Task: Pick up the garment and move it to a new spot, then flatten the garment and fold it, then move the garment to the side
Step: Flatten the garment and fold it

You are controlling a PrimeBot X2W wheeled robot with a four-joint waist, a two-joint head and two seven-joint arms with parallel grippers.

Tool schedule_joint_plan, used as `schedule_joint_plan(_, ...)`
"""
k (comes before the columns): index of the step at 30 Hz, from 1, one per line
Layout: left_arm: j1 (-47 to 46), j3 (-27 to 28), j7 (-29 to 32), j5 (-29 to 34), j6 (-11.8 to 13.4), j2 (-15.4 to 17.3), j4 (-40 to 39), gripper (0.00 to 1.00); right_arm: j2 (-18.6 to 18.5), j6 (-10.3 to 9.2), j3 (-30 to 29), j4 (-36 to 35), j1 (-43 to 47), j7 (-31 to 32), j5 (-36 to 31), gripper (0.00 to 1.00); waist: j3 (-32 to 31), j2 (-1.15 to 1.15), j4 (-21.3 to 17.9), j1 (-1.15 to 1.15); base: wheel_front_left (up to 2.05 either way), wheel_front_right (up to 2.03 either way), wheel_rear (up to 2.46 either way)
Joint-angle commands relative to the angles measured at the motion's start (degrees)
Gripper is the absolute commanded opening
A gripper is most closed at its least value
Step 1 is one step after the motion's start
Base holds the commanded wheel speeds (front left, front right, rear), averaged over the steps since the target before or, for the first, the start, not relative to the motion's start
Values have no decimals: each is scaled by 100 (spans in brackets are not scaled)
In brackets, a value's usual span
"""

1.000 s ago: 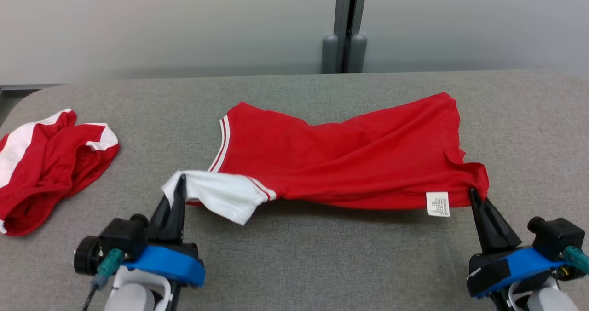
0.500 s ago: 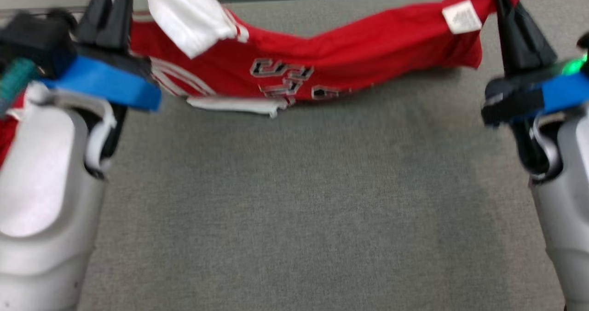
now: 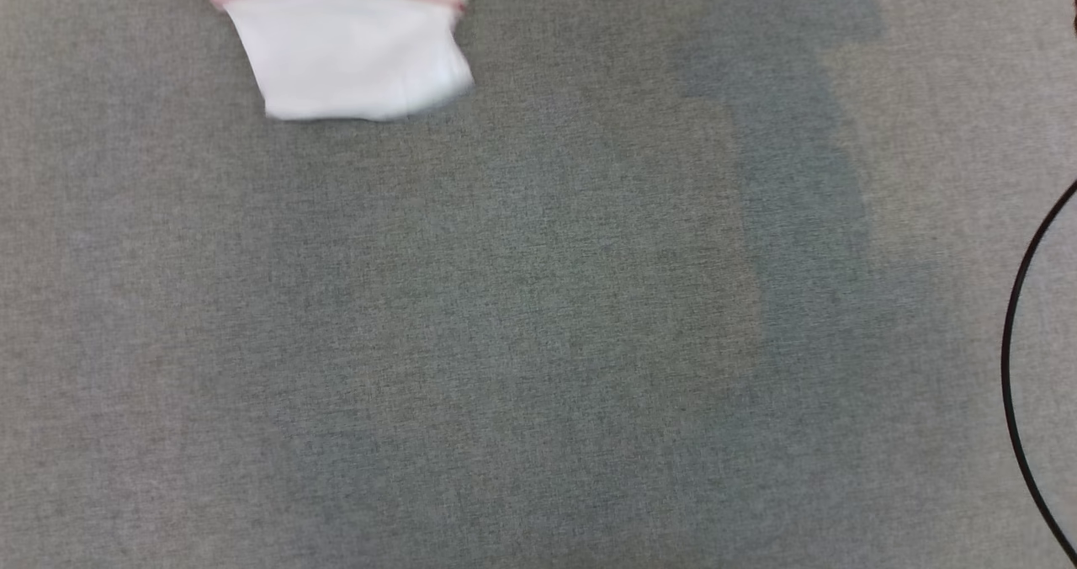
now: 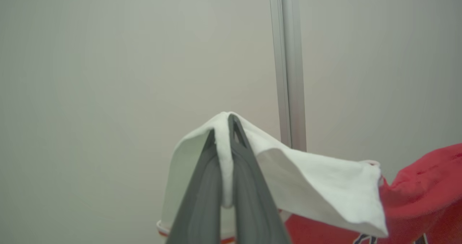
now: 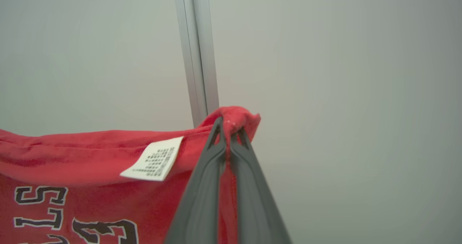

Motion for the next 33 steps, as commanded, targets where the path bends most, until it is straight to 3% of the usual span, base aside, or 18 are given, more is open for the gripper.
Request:
schedule_joint_plan(1, -155, -53, -31, -36, -2, 20, 107, 0, 39, 1, -9, 152, -131, -50, 63, 0, -54, 0, -33, -1, 0, 0, 0)
schedule_joint_plan(7, -1082, -551, -240, -114, -3, -102, 670, 0, 9, 1, -39, 1051, -942, -328, 68, 0, -74, 0, -62, -1, 0, 0, 0)
schedule_joint_plan(15, -1131, -1052, -642, -468, -3, -151, 948, 0, -46, 1, 380, 1220, -907, -567, 327, 0, 337, 0, 65, -1, 0, 0, 0)
schedule_joint_plan(20, -390, -1138, -1070, -823, -3, -118, 907, 0, -148, 1, 800, 818, -131, -630, 628, 0, 399, 0, 217, -1, 0, 0, 0)
schedule_joint_plan(24, 599, -1021, -1214, -967, 44, -116, 549, 0, -284, 1, 899, 111, 766, -639, 864, 0, 268, 0, 286, -1, 0, 0, 0)
schedule_joint_plan(33, 3324, -385, -1252, -918, 453, -141, -1159, 0, -547, 1, 904, -1244, 3133, -638, 953, 0, -371, 0, 398, -1, 0, 0, 0)
